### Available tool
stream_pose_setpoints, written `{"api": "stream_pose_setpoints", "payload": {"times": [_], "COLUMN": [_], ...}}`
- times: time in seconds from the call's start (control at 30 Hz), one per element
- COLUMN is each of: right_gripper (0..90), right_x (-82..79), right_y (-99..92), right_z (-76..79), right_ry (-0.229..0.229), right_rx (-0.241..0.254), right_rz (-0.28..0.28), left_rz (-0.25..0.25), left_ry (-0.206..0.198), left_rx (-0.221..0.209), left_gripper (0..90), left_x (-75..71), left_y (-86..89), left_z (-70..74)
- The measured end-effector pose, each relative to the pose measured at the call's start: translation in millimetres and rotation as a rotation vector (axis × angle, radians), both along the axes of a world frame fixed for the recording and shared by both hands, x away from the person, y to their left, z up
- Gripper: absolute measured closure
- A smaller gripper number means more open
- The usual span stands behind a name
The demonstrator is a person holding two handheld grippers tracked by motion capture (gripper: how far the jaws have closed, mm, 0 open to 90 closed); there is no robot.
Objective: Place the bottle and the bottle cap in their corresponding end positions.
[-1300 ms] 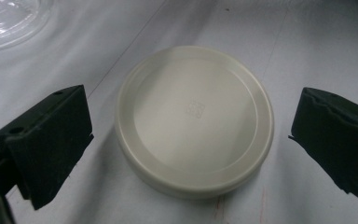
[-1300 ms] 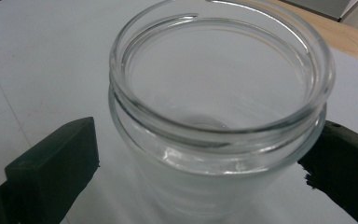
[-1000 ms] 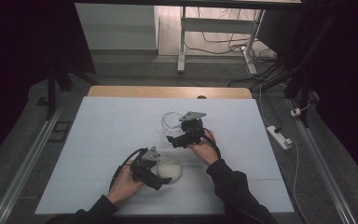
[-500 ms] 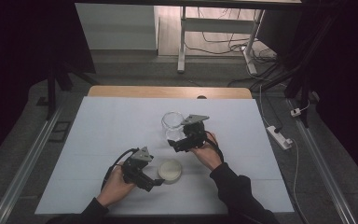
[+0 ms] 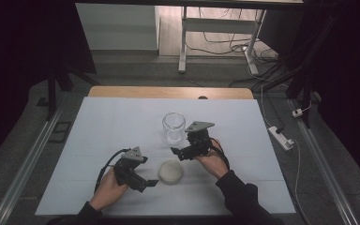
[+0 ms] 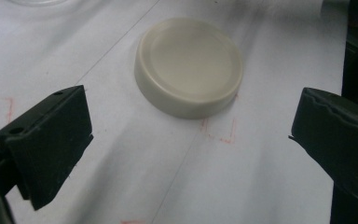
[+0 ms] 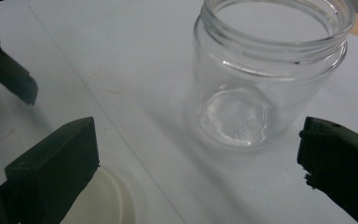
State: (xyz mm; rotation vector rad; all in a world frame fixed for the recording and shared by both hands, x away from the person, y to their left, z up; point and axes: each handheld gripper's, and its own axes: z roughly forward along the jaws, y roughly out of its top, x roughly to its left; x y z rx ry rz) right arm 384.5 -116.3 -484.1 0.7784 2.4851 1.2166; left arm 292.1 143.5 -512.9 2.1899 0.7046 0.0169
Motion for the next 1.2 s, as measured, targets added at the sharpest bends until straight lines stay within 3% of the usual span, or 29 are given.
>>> {"api": "stream_pose_setpoints", "payload": {"times": [0.47, 1.2], "right_gripper": [0.0, 0.0], "right_x": [-24.6, -61.2], "right_y": [-11.2, -49.6], "right_z": [2.6, 0.1], "right_ry": [0.019, 0.021], "right_rx": [0.001, 0.048], "right_rz": [0.01, 0.009], "left_rz": [0.019, 0.116], "left_ry": [-0.013, -0.047], "left_rx": [-0.012, -0.021], "left_gripper": [0.0, 0.0], "left_x": [-12.4, -38.4], "left_y": [18.3, 53.6], "left_z": [6.0, 11.7]}}
